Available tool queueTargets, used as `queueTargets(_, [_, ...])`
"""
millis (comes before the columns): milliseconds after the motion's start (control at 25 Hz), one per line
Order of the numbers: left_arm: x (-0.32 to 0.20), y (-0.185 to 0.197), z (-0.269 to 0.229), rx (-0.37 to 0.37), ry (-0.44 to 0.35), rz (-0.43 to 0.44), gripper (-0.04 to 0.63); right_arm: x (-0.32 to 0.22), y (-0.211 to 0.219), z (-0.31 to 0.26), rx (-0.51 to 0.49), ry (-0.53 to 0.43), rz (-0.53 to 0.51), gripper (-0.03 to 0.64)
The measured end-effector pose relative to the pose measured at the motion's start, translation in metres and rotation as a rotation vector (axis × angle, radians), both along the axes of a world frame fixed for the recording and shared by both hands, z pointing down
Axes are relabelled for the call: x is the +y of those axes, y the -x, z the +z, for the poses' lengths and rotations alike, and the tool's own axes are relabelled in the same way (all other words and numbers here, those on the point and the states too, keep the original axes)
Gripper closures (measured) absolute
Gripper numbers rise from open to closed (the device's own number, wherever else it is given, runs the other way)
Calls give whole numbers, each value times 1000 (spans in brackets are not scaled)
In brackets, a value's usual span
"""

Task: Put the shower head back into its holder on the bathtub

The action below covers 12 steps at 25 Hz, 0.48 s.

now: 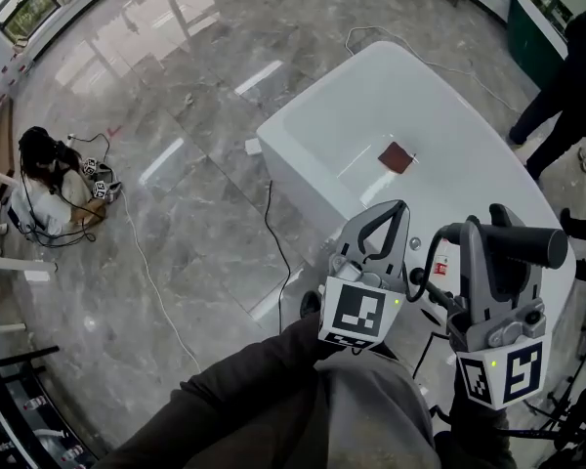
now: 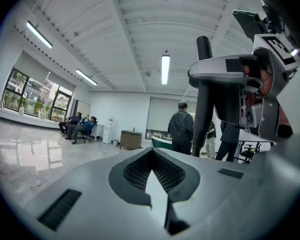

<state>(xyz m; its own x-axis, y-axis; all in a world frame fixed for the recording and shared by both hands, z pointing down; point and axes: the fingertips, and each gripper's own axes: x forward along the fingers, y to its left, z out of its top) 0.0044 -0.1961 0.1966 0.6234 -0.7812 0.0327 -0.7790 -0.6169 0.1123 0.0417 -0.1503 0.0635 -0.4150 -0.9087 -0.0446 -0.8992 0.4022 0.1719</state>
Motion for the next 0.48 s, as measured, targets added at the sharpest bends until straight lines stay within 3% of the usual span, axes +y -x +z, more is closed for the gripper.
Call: queueTargets(480, [-18, 1, -15, 49, -35, -7, 592, -16, 14, -16, 40, -33, -28, 488])
